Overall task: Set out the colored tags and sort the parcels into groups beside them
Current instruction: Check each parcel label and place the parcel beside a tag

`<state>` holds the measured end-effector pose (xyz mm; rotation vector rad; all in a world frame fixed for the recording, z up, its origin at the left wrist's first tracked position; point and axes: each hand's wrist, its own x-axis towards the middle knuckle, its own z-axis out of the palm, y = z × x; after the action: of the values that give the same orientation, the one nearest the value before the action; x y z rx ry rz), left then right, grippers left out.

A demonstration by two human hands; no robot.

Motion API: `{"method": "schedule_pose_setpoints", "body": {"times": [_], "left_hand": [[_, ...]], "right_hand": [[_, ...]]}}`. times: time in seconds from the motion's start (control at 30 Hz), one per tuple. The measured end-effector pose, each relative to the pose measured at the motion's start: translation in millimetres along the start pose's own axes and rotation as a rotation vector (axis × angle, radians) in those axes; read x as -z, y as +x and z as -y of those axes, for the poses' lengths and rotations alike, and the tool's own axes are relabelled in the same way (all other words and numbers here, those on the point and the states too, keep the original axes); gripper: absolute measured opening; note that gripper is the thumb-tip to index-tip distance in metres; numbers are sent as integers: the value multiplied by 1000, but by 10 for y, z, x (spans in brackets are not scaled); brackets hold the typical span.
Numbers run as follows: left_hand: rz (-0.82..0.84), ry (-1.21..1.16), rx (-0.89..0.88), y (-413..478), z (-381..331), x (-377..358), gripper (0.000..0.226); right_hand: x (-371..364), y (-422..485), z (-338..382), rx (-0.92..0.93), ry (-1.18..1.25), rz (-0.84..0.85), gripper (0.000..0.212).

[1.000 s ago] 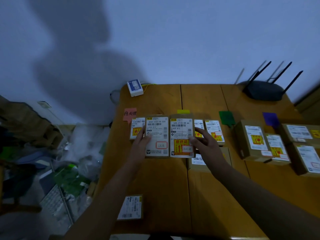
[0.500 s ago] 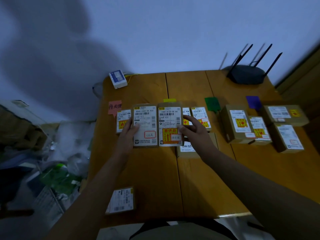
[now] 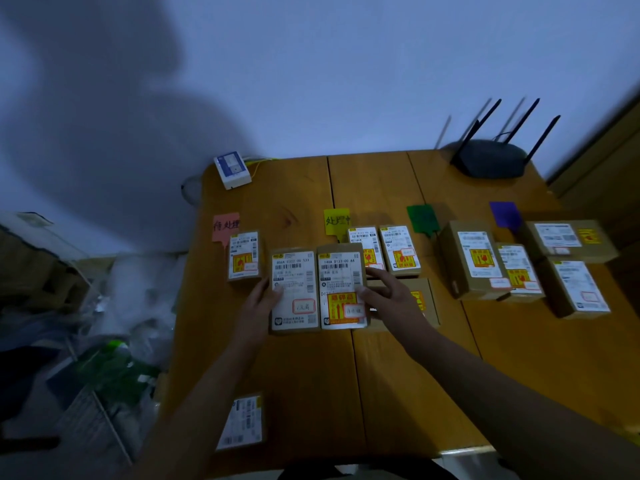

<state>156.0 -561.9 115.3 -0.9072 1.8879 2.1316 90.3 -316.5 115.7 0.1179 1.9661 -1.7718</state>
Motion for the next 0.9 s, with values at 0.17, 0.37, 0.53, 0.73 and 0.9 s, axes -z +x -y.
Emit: {"method": "schedule_pose_setpoints", "body": {"times": [0.17, 0.37, 0.53, 0.73, 0.9], "left_hand": [[-6, 5, 47, -40, 53, -25, 47], [-46, -7, 49, -49, 65, 108, 35], [-187, 8, 5, -31, 173, 472, 36], [-280, -23, 59, 146, 429, 967, 35], [-303, -70, 61, 381, 604, 1224, 39]], "right_hand": [[23, 12, -57, -18, 2, 7, 39], [-111, 77, -142, -41, -34, 21, 45], [-476, 302, -214, -75, -62, 66, 60], [-1055, 1103, -320, -129, -89, 25, 57], [-1450, 1837, -384, -156, -226, -39, 52]]}}
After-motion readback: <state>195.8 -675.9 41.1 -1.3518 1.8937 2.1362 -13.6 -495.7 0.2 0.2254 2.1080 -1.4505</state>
